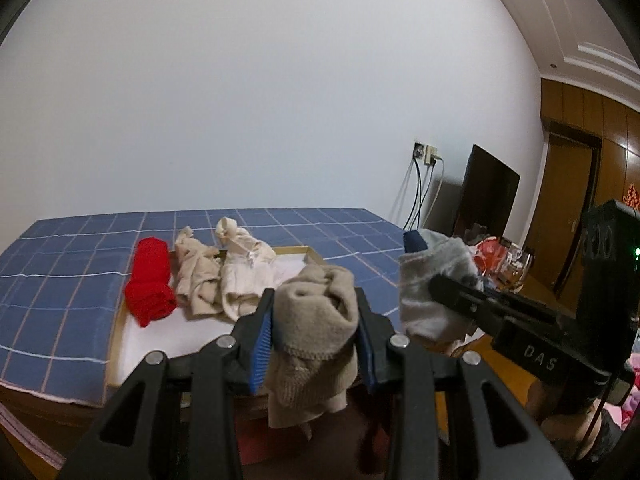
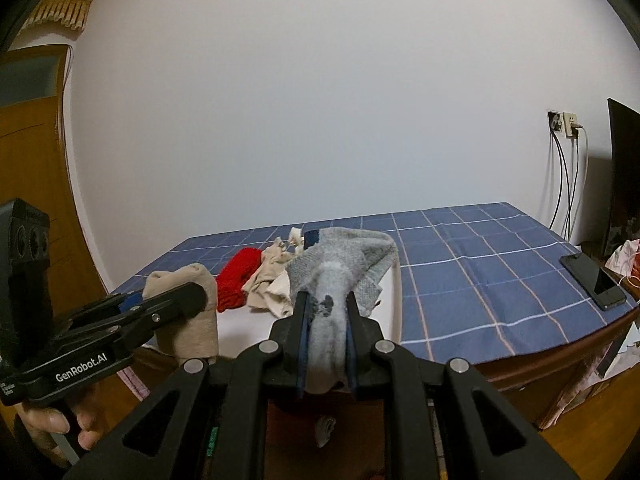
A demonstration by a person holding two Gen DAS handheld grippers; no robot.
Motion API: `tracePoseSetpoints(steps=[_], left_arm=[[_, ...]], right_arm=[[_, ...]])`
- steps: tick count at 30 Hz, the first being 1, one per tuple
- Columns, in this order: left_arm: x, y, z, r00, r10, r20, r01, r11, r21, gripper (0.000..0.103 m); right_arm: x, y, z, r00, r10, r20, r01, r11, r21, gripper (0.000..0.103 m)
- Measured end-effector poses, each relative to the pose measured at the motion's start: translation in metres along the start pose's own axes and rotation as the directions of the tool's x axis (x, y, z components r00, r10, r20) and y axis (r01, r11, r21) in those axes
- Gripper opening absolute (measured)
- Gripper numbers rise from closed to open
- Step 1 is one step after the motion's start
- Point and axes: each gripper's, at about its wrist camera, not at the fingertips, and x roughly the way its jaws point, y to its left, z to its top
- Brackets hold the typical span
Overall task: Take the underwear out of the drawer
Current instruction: 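Lift both socks out of the drawer and carry them over the tray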
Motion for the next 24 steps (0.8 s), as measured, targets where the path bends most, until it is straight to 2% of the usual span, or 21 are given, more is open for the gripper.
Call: tracePoseSetpoints(steps=[6, 11, 17, 24], left_arm=[[0.035, 0.010, 0.007, 1.000, -0.003, -0.016, 0.002, 0.998, -0.060, 0.035], [0.065, 0.018, 0.015, 1.000, -0.001, -0.025, -0.001, 0.993, -0.115, 0.035], [0.103, 0.024, 0.023, 0.998, 0.002, -0.057, -0.012, 0.984, -0.176, 0.035], [0.152, 0.025, 0.033, 0.995, 0.030, -0.100, -0.048, 0.982, -0.180, 0.035]], right_arm=[[0.022, -0.014, 0.011, 1.000, -0.009, -0.006, 0.009, 1.000, -0.002, 0.017], [0.051, -0.021, 0.022, 0.999, -0.034, -0.021, 0.032, 0.998, -0.048, 0.017], [0.094, -0.034, 0.040, 0.997, -0.021, -0.070, 0.017, 0.998, -0.065, 0.017], [0.147, -0.053, 0.052, 0.987, -0.024, -0.156, 0.014, 0.998, -0.063, 0.017]])
